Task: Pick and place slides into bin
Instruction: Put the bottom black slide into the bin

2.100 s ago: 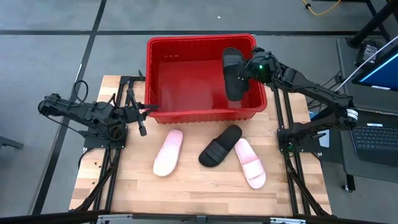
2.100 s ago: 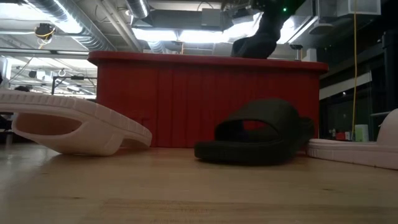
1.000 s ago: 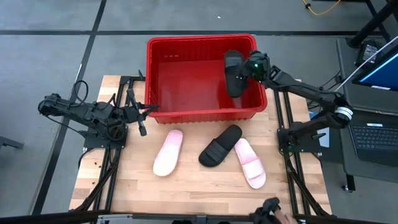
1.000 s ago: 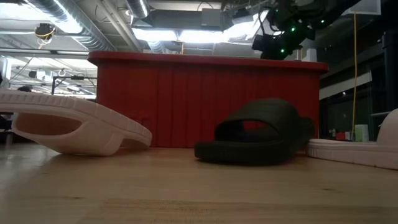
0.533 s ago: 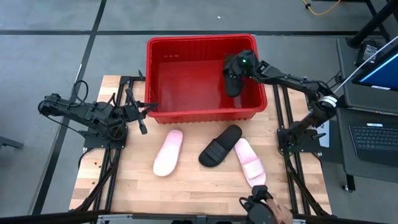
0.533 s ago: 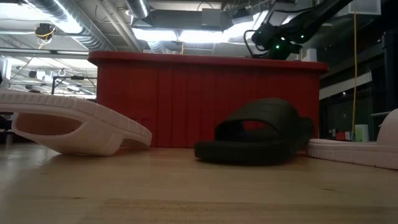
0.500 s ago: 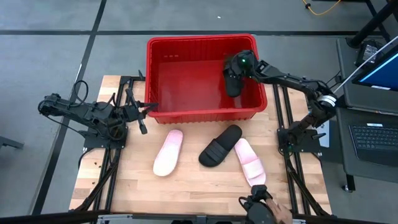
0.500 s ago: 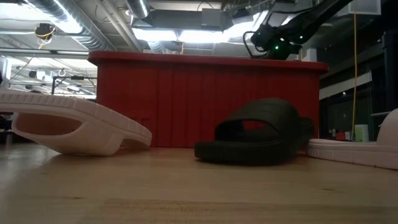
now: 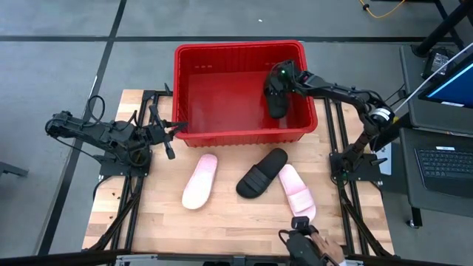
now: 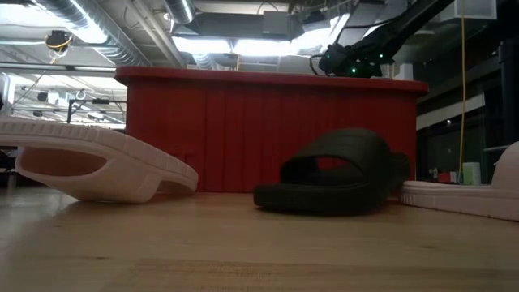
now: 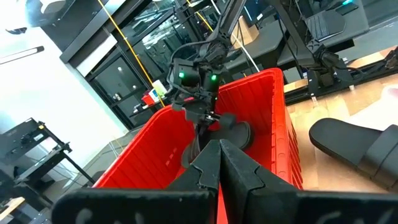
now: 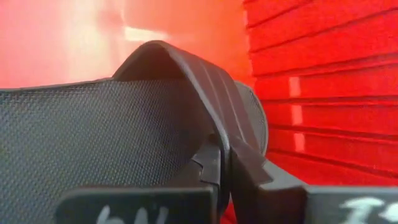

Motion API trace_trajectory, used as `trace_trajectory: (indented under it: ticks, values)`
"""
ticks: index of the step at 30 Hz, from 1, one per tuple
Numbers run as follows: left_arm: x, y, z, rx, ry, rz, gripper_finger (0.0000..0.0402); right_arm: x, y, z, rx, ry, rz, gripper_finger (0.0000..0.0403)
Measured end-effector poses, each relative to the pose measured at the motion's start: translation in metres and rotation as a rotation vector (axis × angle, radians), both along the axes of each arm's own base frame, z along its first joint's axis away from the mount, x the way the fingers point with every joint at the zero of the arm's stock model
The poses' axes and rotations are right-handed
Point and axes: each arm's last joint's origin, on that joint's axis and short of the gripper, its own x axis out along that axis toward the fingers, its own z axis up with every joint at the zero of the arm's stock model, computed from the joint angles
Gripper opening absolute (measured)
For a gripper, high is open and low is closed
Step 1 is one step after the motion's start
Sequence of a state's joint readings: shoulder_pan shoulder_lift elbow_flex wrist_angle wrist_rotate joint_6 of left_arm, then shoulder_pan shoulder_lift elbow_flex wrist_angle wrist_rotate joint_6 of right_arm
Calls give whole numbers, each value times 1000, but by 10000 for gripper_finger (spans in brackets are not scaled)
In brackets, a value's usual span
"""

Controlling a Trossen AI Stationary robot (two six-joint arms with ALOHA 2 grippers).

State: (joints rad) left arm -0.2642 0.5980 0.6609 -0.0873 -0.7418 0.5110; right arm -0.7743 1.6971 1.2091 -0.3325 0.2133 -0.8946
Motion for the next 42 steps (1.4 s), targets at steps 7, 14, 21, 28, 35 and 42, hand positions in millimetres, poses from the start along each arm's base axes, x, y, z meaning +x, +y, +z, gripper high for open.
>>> trace_trajectory:
  ticks: [7,14,21,28,35,42]
  values:
    - [0,0,0,0,0,0,2,-2,-6,-9,22,21,-9,16]
    - [0,0,0,0,0,0,1,-1,-5,-10,33,24,26,16]
    - [0,0,0,0,0,0,1,-3,-5,-11,55,23,28,16]
    - [0,0,0,0,0,0,1,-3,-5,-11,68,13,18,16]
    - [0,0,0,-1,-1,0,2,-3,-8,-17,81,19,11,16]
    - [0,0,0,-2,0,0,3,-3,-9,-18,79,19,9,16]
